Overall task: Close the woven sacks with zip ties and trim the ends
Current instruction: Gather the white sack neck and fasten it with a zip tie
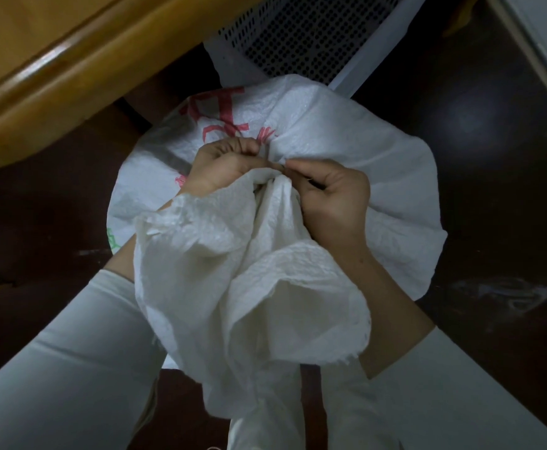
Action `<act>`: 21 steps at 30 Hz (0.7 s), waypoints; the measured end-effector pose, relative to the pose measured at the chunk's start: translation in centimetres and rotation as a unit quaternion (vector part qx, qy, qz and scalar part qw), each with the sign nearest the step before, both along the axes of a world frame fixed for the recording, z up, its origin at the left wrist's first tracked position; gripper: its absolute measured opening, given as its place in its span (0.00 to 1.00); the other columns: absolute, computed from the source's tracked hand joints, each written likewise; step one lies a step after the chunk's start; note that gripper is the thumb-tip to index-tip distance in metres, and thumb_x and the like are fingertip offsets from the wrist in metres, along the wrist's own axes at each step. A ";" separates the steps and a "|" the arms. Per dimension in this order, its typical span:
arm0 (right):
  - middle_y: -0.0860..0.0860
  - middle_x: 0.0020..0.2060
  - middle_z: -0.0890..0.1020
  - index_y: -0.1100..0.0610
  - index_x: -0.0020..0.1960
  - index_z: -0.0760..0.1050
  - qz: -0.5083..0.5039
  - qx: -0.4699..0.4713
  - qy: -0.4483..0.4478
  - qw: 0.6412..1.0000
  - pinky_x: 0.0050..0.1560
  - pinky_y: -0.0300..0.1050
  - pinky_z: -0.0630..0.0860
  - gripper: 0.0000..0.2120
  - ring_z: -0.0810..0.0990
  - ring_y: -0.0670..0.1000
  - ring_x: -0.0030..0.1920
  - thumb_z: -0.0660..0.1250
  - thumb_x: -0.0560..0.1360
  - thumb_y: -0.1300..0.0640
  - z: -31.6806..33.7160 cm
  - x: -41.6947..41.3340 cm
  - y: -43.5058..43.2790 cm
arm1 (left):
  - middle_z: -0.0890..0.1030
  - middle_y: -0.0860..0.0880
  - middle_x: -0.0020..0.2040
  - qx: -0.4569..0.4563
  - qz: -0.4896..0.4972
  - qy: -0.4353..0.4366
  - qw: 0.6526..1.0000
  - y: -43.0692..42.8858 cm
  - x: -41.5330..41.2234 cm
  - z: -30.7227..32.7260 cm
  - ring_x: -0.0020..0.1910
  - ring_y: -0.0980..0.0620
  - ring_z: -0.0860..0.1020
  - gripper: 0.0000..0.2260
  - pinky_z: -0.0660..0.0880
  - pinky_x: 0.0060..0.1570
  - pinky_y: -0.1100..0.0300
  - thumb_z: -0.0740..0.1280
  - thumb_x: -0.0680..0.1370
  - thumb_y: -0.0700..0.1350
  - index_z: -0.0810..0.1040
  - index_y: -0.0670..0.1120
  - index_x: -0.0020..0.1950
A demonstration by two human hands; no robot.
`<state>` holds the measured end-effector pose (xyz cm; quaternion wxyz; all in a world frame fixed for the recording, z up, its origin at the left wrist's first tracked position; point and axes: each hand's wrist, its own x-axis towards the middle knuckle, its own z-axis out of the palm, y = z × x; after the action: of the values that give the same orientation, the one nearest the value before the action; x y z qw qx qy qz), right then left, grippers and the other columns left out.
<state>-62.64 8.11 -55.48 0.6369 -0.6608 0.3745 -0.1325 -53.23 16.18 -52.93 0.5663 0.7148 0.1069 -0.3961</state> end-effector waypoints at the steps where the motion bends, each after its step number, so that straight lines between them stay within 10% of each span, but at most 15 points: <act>1: 0.47 0.34 0.83 0.59 0.45 0.83 -0.008 0.016 -0.004 1.000 0.46 0.42 0.79 0.05 0.82 0.45 0.38 0.72 0.70 0.64 -0.2 -0.1 -0.1 | 0.76 0.51 0.27 -0.004 0.000 -0.001 1.000 0.0 -0.1 0.0 0.24 0.59 0.74 0.13 0.73 0.29 0.71 0.71 0.67 0.29 0.74 0.45 0.32; 21: 0.42 0.34 0.81 0.58 0.49 0.81 -0.033 0.040 -0.030 0.998 0.43 0.29 0.75 0.10 0.81 0.38 0.37 0.70 0.70 0.69 -0.4 0.3 -0.2 | 0.75 0.49 0.25 -0.033 -0.025 0.013 0.999 -0.4 0.7 0.0 0.25 0.57 0.75 0.14 0.74 0.29 0.68 0.67 0.68 0.26 0.71 0.44 0.32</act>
<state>-62.32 7.90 -55.86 0.6690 -0.6179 0.3815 -0.1586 -52.56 15.75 -52.96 0.5781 0.6929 0.0837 -0.4228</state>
